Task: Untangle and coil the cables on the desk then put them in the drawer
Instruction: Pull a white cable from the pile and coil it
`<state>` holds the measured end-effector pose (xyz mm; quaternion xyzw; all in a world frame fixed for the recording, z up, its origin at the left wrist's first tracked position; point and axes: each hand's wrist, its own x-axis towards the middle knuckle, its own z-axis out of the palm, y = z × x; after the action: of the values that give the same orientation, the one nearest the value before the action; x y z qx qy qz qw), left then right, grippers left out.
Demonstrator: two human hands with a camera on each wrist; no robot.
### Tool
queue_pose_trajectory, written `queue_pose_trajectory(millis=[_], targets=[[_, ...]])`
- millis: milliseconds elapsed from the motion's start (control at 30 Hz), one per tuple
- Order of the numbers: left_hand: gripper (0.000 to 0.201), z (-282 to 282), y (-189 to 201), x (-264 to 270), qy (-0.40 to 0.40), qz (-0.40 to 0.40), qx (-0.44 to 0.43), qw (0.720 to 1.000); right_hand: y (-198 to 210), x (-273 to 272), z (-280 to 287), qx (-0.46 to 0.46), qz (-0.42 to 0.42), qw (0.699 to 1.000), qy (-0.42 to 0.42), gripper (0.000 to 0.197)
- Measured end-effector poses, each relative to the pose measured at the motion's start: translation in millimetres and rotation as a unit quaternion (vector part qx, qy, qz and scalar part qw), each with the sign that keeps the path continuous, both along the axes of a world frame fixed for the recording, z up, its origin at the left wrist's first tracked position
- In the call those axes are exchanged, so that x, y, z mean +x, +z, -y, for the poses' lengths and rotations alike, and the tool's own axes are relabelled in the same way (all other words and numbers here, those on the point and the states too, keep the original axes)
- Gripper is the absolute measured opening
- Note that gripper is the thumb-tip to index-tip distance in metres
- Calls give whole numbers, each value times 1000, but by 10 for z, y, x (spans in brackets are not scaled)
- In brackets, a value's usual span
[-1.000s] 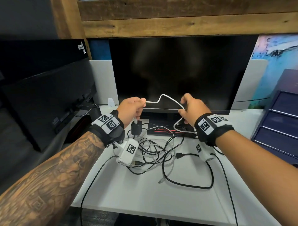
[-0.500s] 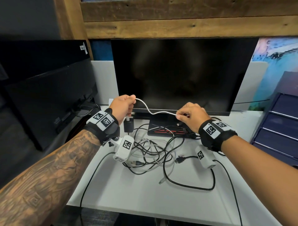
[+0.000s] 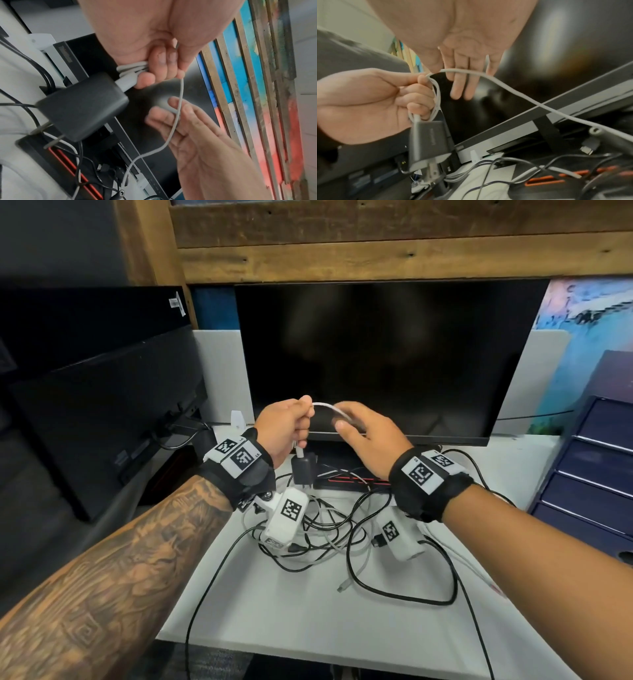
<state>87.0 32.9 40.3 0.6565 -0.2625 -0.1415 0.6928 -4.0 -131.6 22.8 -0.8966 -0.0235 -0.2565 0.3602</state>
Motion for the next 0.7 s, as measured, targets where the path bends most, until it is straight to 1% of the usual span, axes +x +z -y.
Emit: queue_pose_trajectory(millis=[33,67,100,167,200,233,267,333,367,433,500,567,633,700], targets=[[34,11,13,-22,-8,-4,-6,1000,31,10,-53,46,-6,999,19,18],[34,13,25,-44,-18,-7,-9,1000,63,20,-71,74,1,997,20,14],[35,9,31,-66,-31,-11,-7,999,89,40,-49,75,17,997,3,14],[37,-4,26,-119,-76,-28,3,997,145,61,36,10,44,998,-51,15],[38,-11,18,-144,-104,-48,3,993,168,64,62,-6,48,997,-57,15],[39,-15,10,-164,-132,-77,-5,988,184,71,74,7,52,998,-44,15],[39,-17,10,-182,-158,-111,-20,981,193,74,69,52,48,997,-14,15],[39,-14,25,-194,-192,-160,-58,967,207,38,28,161,11,985,61,22],[38,-9,33,-187,-199,-172,-76,962,209,8,10,192,-15,977,90,24],[36,-4,43,-177,-203,-186,-108,955,171,-36,-2,182,-47,975,117,26],[35,5,29,-181,-201,-198,-126,951,110,-42,-10,147,-52,979,128,20],[36,15,4,-211,-200,-207,-134,948,61,-14,-3,142,-45,981,128,18],[34,13,-2,-243,-196,-206,-137,949,52,-9,14,142,-45,981,123,20],[32,-13,17,-257,-188,-184,-123,957,78,-38,39,124,-48,983,128,19]])
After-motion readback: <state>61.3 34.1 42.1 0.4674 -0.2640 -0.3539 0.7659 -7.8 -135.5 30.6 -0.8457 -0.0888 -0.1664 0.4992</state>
